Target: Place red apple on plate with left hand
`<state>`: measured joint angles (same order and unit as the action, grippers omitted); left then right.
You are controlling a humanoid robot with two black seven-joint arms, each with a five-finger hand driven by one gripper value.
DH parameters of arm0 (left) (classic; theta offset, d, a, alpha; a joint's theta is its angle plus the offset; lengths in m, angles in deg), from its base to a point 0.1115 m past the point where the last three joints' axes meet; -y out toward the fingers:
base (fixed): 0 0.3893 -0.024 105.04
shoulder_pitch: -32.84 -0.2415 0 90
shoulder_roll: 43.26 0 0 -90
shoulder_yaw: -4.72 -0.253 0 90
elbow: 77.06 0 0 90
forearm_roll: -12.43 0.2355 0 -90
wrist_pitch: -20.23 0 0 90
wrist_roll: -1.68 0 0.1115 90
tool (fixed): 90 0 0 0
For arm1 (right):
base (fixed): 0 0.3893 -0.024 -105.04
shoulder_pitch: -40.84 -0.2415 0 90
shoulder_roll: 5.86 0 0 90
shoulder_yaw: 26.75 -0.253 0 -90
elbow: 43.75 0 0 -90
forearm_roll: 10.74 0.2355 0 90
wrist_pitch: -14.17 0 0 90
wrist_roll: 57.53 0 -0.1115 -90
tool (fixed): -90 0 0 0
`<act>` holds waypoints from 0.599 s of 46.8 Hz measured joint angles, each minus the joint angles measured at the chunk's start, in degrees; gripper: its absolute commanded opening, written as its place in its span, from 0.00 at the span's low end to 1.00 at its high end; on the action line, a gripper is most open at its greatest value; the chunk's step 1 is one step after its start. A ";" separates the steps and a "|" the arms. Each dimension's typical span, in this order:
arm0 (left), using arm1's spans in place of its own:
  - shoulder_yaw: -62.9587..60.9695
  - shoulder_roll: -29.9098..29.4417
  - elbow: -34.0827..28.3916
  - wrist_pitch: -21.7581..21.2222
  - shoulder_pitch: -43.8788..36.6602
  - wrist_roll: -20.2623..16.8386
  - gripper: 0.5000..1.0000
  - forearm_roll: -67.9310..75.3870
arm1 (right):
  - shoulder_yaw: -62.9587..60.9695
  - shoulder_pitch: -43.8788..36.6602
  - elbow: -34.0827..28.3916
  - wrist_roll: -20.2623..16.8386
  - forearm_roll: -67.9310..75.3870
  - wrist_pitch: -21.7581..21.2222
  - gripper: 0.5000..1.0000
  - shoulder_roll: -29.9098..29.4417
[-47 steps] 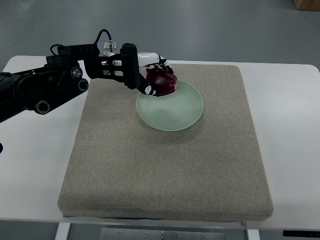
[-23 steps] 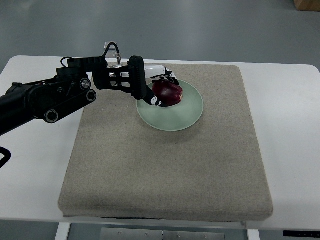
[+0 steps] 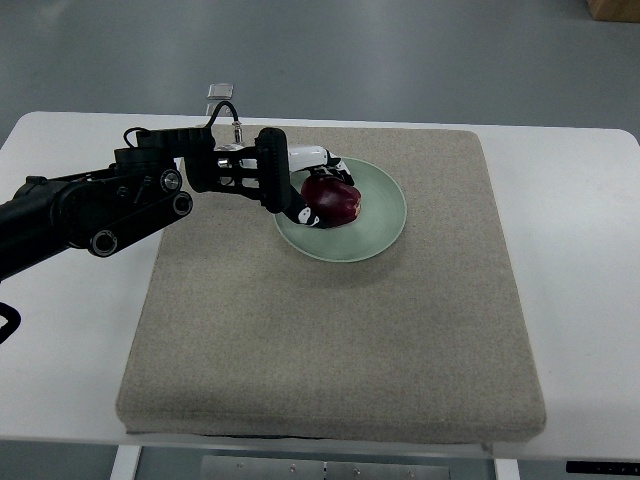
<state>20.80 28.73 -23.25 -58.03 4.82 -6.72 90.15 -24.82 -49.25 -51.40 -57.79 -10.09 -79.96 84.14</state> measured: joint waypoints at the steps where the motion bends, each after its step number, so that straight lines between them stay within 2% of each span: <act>1: 0.00 0.00 0.00 0.00 0.00 0.01 0.90 0.00 | 0.00 0.00 0.00 0.00 0.00 0.00 0.86 0.00; 5: 0.00 0.00 0.01 0.01 0.06 0.04 0.93 -0.03 | 0.00 0.00 0.00 0.00 0.00 0.00 0.86 0.00; 7: 0.00 0.00 0.03 0.08 0.10 0.04 0.99 -0.14 | 0.00 0.00 0.01 0.00 0.00 0.00 0.86 0.00; 19: 1.22 -0.63 0.18 -0.04 0.80 0.05 0.99 -3.65 | 0.00 0.00 0.01 0.00 0.00 0.00 0.86 0.00; 28: 1.19 -3.42 -0.83 -0.06 3.38 0.05 0.99 -16.65 | 0.00 0.00 0.01 0.00 -0.01 0.00 0.86 0.00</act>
<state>22.00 25.30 -24.08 -58.09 8.20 -6.66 73.50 -24.82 -49.24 -51.39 -57.79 -10.10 -79.96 84.14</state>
